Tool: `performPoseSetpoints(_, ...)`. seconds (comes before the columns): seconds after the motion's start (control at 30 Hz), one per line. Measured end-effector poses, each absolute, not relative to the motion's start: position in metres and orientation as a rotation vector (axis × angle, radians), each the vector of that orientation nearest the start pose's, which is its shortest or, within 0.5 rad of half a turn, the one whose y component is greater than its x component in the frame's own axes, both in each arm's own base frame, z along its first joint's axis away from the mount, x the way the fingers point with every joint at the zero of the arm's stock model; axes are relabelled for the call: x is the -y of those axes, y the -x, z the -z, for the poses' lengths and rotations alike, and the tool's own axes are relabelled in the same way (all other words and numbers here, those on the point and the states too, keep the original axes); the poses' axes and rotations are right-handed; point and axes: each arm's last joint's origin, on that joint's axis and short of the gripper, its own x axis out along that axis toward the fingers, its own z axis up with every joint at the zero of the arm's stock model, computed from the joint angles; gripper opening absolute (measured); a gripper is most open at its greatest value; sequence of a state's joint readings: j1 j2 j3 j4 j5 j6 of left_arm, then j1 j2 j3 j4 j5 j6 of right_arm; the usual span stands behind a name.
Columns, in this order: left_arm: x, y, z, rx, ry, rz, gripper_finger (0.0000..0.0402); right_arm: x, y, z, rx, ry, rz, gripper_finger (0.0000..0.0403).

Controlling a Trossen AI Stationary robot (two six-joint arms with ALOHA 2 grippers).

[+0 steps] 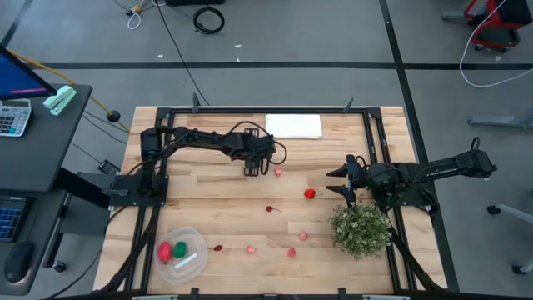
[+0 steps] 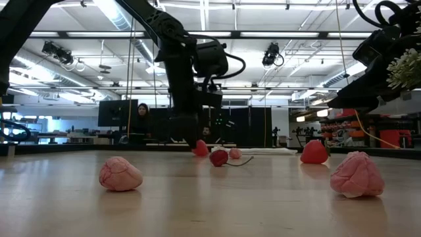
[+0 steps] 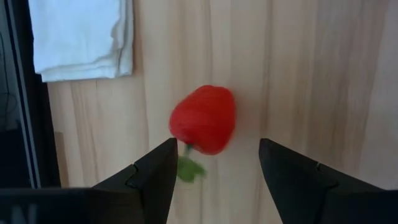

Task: Pick and placing Produce into tupperware
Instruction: Put the strawberry into the transparent plastic container

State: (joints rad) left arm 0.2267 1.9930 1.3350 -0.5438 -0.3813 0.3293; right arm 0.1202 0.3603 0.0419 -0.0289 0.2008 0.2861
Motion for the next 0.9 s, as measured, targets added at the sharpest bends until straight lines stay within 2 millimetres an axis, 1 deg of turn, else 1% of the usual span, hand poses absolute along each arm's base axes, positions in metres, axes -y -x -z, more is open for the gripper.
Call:
performPoseSetpoints(0.23, -0.102, -0.382, -0.154, -1.276, -0.362, -0.343, 0.0231, -0.008, -0.115, -0.144, -0.329, -0.228, 0.128, 0.025)
performPoseSetpoints(0.43, -0.109, -0.384, -0.156, -1.226, -0.35, -0.37, 0.0231, -0.008, -0.115, -0.144, -0.329, -0.228, 0.128, 0.025)
performPoseSetpoints(0.6, -0.114, -0.383, -0.155, -1.212, -0.284, -0.349, 0.0231, -0.008, -0.115, -0.144, -0.329, -0.228, 0.128, 0.025)
performPoseSetpoints(0.9, -0.119, -0.385, -0.156, -1.19, -0.324, -0.31, 0.0231, -0.008, -0.115, -0.144, -0.329, -0.227, 0.128, 0.025)
